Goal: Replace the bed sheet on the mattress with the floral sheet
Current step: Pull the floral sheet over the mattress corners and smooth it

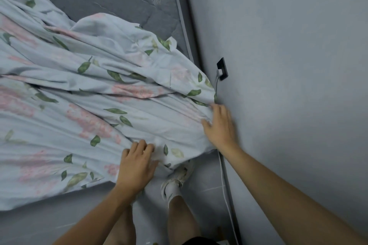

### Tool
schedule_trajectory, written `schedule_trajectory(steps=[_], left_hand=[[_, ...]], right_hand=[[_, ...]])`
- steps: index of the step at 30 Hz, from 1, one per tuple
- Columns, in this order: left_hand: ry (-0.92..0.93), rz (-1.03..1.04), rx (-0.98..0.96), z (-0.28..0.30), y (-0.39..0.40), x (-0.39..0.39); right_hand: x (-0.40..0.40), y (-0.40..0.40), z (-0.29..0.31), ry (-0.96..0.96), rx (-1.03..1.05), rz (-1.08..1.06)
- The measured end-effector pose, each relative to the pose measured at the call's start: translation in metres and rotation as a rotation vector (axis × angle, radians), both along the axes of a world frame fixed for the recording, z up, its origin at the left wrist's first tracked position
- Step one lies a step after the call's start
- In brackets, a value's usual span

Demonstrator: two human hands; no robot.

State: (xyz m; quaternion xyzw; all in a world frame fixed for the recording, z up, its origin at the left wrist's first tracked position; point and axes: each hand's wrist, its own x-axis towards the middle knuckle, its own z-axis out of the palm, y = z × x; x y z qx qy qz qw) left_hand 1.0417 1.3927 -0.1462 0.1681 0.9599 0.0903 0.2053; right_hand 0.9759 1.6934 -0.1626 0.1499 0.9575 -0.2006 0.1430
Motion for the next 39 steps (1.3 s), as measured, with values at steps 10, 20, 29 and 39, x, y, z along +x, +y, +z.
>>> schedule_trajectory(steps=[10,20,29,39], left_hand=[[0.013,0.250,-0.139,-0.020,-0.097,0.057],[0.072,0.197,-0.096,-0.035,-0.148,0.073],[0.040,0.230,-0.131,-0.040,-0.190,0.074],[0.015,0.248,0.128,-0.046,-0.201,0.135]], right_hand=[[-0.085,0.026,-0.014,0.090,0.200,-0.132],[0.039,-0.154,0.003,-0.009,-0.169,0.609],[0.057,-0.202,-0.016,0.066,-0.012,0.320],[0.102,-0.243,-0.019,0.014,-0.040,0.879]])
